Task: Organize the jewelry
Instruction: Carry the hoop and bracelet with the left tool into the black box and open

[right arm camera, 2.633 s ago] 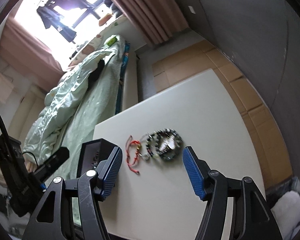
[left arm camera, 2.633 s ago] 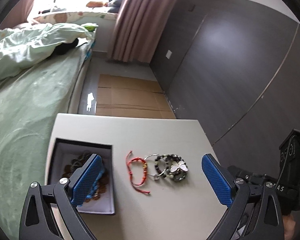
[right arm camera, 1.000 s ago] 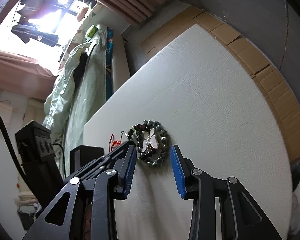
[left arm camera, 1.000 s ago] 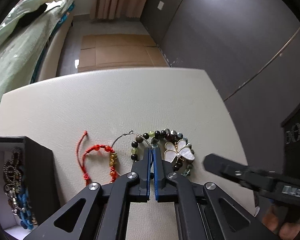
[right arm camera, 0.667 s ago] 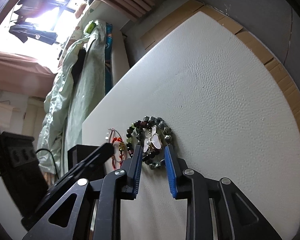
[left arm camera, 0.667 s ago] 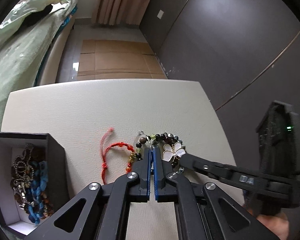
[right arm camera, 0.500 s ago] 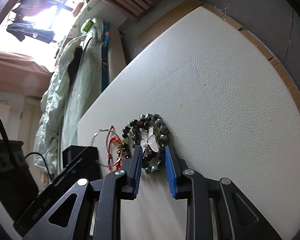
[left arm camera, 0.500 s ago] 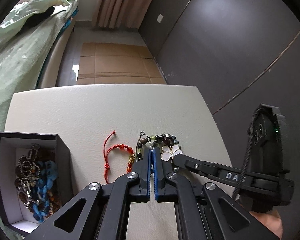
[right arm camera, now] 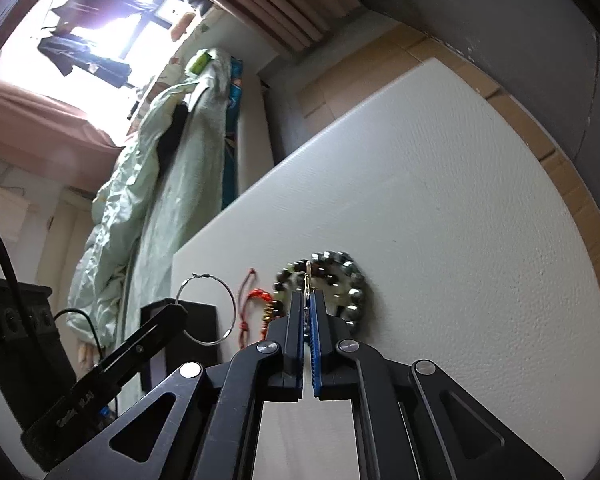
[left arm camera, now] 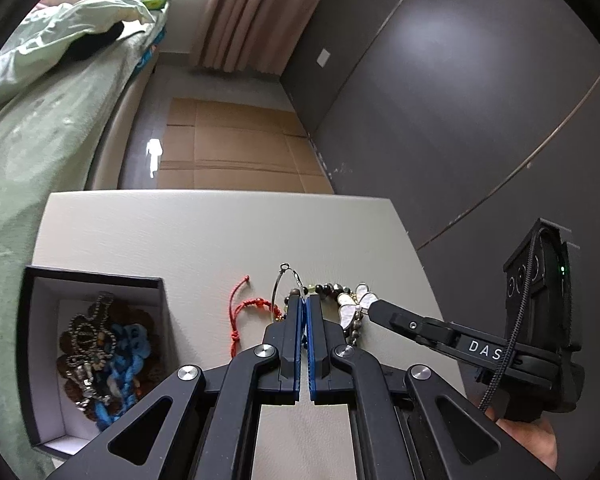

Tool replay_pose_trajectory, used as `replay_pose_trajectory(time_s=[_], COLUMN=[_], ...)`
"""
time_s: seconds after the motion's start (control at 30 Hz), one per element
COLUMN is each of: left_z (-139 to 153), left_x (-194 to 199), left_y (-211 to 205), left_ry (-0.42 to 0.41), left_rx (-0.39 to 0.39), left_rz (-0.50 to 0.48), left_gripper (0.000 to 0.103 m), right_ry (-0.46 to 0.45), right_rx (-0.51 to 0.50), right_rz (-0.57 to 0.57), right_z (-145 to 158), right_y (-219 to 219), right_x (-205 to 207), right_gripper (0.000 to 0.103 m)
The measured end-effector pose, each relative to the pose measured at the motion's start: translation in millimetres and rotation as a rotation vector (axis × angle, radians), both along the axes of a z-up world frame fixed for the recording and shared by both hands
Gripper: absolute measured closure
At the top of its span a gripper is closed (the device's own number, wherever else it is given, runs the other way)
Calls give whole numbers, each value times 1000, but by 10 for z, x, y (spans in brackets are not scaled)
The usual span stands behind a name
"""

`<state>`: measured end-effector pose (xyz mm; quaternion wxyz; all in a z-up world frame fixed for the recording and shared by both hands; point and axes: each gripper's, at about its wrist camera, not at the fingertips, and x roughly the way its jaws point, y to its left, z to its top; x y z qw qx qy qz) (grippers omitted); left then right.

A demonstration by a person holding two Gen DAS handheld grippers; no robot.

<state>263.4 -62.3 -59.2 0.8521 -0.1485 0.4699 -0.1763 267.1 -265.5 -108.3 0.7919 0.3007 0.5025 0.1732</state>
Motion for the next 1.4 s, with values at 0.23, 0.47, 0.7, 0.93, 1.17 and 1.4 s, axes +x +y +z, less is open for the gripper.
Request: replay_pose_trajectory(time_s=[0.23, 0.47, 0.7, 0.93, 1.17, 1.4], left_z=[212, 322, 283, 159, -56, -3], left_x=[-178, -302, -339, -323, -239, -280], left_y=[278, 518, 792, 1059, 1291, 1362], left_ry=[-47, -77, -60, -7, 121, 113], left_rx=[-38, -20, 13, 58, 50, 29], left_rz=[56, 96, 134, 202, 276, 307], left_gripper=[101, 101, 101, 101, 100, 95], right_ry=[-80, -120, -143, -146, -142, -124], right_rx=[49, 86, 115, 133, 146, 160], right_rz=[54, 129, 191, 234, 259, 260], right_z=[245, 353, 398, 381, 336, 251], right_y=[200, 552, 867, 1178, 1428, 1561], right_x=[-101, -188, -258, -281, -275, -253], right_gripper=[99, 99, 99, 99, 99, 99])
